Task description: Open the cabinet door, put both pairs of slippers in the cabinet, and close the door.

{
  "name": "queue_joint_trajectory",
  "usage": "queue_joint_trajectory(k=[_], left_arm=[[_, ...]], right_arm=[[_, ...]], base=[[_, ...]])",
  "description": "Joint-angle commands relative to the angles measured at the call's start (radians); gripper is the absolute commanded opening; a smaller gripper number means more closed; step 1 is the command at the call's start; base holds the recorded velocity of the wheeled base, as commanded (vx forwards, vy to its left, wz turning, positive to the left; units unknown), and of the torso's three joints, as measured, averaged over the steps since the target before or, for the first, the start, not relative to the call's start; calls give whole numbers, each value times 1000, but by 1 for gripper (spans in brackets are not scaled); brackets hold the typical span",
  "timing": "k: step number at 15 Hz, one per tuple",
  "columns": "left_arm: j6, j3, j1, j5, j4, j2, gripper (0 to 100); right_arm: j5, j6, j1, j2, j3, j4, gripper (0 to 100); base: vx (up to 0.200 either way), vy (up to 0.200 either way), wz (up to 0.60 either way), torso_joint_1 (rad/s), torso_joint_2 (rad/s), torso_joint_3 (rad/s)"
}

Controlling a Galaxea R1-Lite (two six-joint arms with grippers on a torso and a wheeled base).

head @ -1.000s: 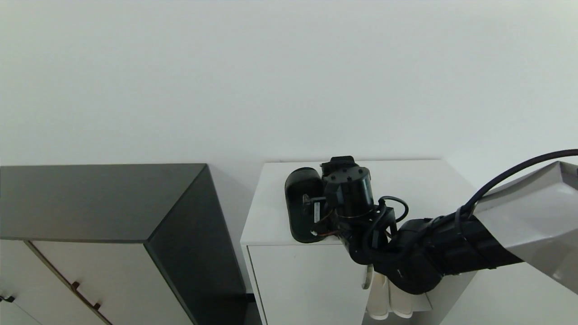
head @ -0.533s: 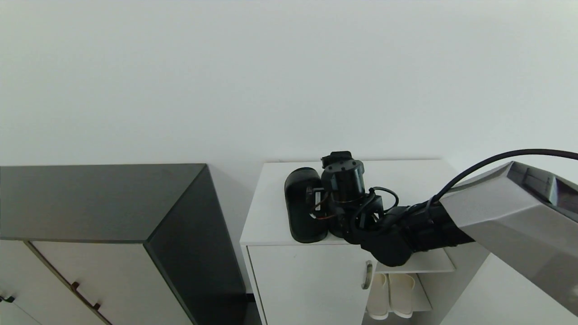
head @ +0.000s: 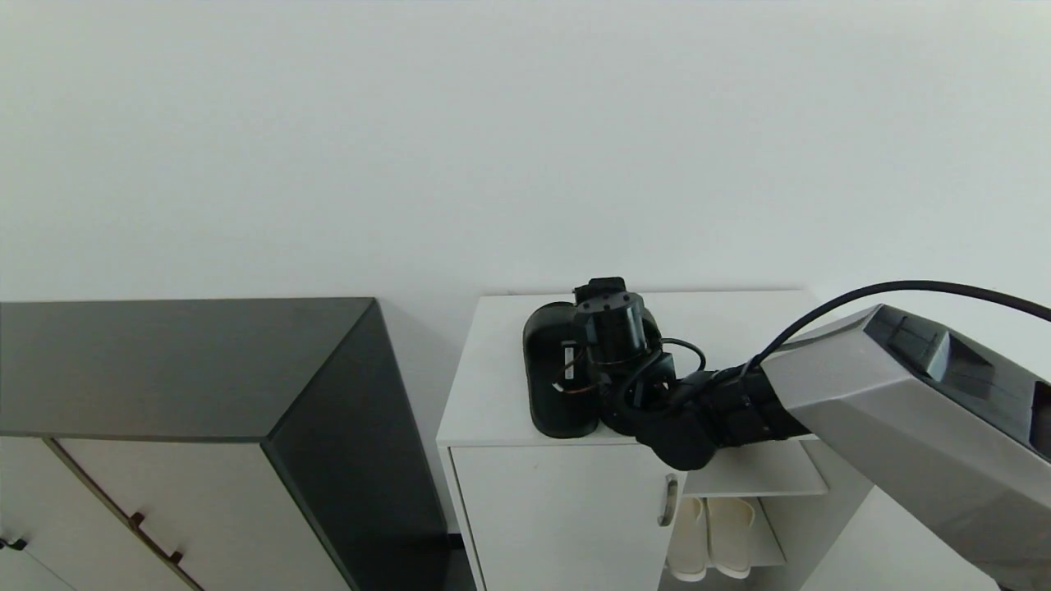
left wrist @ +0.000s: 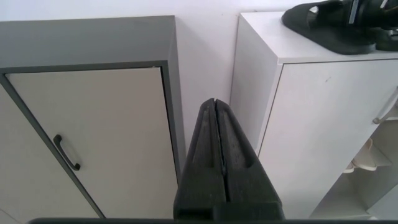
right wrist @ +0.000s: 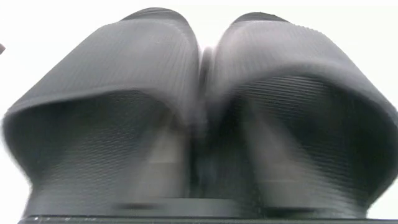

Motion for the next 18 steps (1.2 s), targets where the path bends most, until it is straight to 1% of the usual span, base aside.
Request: queue_joint_trajectory(k=[1,4,5,8,9,11,18], left_arm=[[0,0,0,0,0,0,0],[0,0,0,0,0,0,0],[0,0,0,0,0,0,0],[0,0,0,0,0,0,0],[0,0,0,0,0,0,0],[-2,0,0,0,0,0,0],[-2,0,0,-1,0,0,0]], right_arm=[[-5,0,2,-33,22,0,0],[-5,-4,8,-177,151,0,0],[4,-29,19,-278,261,-11,0],[61,-35,72,-510,537,-14,0],[72,-49,86,-550,597,-12,0],[78,-80,112,-591,663,-20,0],[70,-78,114,-596,723,-68,0]], base=[[0,0,0,0,0,0],[0,0,0,0,0,0],[0,0,0,0,0,0],[0,0,0,0,0,0],[0,0,0,0,0,0],[0,0,0,0,0,0],[0,0,0,0,0,0]])
